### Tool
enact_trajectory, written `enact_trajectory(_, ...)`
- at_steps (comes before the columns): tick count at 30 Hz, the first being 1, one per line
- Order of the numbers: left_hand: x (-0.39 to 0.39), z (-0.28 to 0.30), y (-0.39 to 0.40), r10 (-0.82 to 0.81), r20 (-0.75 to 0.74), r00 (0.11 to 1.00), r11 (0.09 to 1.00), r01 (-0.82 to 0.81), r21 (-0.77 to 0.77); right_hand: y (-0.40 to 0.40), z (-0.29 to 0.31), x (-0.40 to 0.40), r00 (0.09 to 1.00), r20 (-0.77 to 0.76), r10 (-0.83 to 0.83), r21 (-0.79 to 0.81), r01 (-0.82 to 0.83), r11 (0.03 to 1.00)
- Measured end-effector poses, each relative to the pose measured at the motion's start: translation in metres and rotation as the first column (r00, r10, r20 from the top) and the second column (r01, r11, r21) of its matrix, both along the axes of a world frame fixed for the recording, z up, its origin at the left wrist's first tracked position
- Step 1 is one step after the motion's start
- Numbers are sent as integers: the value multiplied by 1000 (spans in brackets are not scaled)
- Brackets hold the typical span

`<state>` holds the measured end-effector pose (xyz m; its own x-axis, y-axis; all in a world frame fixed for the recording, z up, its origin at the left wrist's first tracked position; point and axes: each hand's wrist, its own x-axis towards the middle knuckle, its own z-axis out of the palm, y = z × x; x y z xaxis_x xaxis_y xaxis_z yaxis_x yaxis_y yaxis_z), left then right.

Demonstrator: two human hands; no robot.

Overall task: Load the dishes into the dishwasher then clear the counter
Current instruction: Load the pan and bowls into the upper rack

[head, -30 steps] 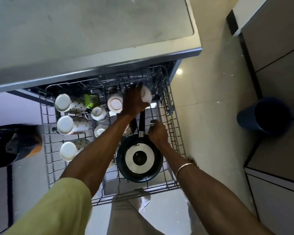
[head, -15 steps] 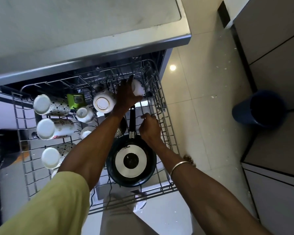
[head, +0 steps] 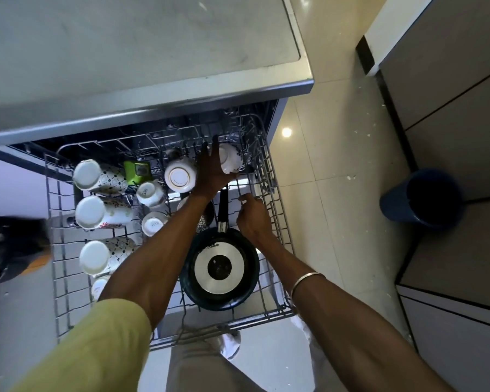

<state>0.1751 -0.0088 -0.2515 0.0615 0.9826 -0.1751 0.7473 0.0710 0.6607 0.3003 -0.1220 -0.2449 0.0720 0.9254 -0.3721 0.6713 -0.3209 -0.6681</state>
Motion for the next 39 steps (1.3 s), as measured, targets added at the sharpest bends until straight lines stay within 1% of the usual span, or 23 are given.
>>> enact_trajectory(4,-12,28,-35,23,22,1000,999,-23,40,-9,26,-5,999,12,37,-3,-37,999)
enact_trajectory(7,-29,49,-72,-15,-4,1000,998,15,60,-19,56,-13,997,40,72,19,-73,997)
enact_trajectory(11,-48,84,-118,-4,36,999,1000,4,6,-34,93,-30,991,91,100,72,-107,992)
enact_trajectory(13,-55,100,-141,-9,50,999,1000,9,11,-42,110,-39,987,121,105,66,-114,991)
enact_trajectory(18,-88,129,-187,41,81,996,999,-39,-26,-76,147,-60,987,119,109,99,-121,988)
enact_trajectory(20,-98,139,-201,36,64,997,999,-36,-15,-87,160,-65,987,121,104,94,-116,989)
enact_trajectory(23,-102,167,-228,35,-9,999,998,-35,48,-104,173,-70,983,151,106,74,-118,990)
enact_trajectory(28,-102,190,-271,49,-40,998,993,-45,106,-135,187,-67,960,210,188,76,-208,975)
enact_trajectory(34,-90,206,-339,87,-4,996,984,-86,157,-182,200,-50,962,187,201,109,-223,969)
enact_trajectory(39,-83,209,-391,139,22,990,982,-141,130,-219,211,-42,961,155,228,134,-249,959)
